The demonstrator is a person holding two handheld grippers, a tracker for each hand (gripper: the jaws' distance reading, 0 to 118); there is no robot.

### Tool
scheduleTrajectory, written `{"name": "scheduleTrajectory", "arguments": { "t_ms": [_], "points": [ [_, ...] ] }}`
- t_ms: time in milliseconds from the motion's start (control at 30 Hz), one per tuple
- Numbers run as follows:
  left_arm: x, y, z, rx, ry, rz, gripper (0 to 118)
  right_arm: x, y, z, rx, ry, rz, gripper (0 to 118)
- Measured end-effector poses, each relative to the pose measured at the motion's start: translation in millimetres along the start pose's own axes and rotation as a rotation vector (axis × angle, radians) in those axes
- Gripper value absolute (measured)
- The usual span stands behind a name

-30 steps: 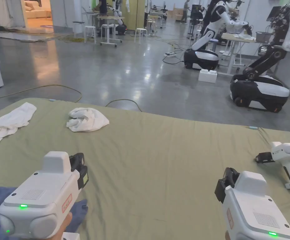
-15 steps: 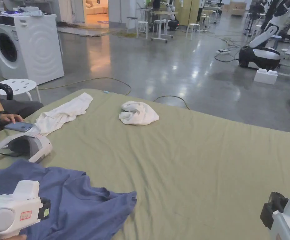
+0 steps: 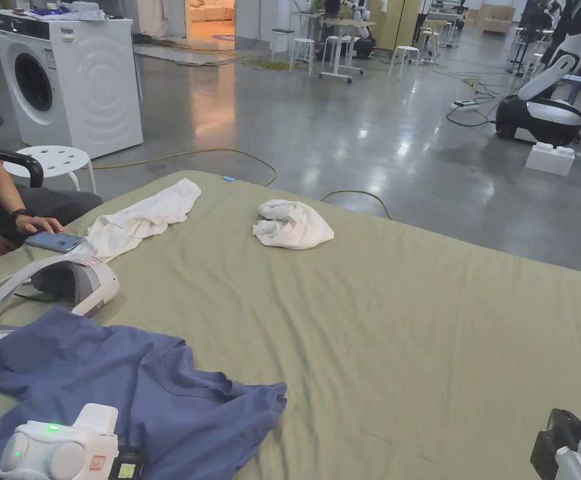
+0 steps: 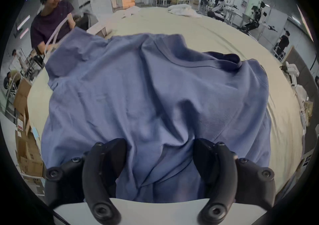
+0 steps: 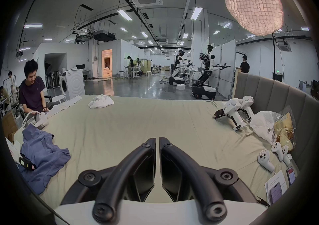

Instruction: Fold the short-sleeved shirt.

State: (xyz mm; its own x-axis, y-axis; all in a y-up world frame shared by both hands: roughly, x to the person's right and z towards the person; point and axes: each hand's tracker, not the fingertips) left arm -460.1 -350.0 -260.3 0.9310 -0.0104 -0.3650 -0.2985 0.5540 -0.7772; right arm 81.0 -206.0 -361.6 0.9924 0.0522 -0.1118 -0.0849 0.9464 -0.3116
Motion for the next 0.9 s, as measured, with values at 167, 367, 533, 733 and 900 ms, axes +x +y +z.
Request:
{"name": "scheduleTrajectory", "arguments": {
  "t_ms": [167, 367, 533, 733, 900],
  "points": [
    [9, -4, 2, 0.037, 0.03, -0.022, 13, 2, -4, -2, -0.018, -0.012, -0.013, 3],
    [-10, 1, 9, 0.071, -0.019, 0.031, 0, 2, -8, -1, -0.028, -0.011, -0.014, 3],
    [-17, 18, 51, 0.232, -0.029, 0.018, 0, 4, -8, 0, -0.026, -0.009, -0.013, 3],
    [-23, 44, 100, 0.401, -0.03, 0.031, 0, 6, -2, 5, -0.001, -0.004, -0.016, 3],
    [-7, 76, 152, 0.575, -0.075, 0.029, 0, 11, 4, 8, 0.017, -0.003, -0.022, 3]
  ]
}}
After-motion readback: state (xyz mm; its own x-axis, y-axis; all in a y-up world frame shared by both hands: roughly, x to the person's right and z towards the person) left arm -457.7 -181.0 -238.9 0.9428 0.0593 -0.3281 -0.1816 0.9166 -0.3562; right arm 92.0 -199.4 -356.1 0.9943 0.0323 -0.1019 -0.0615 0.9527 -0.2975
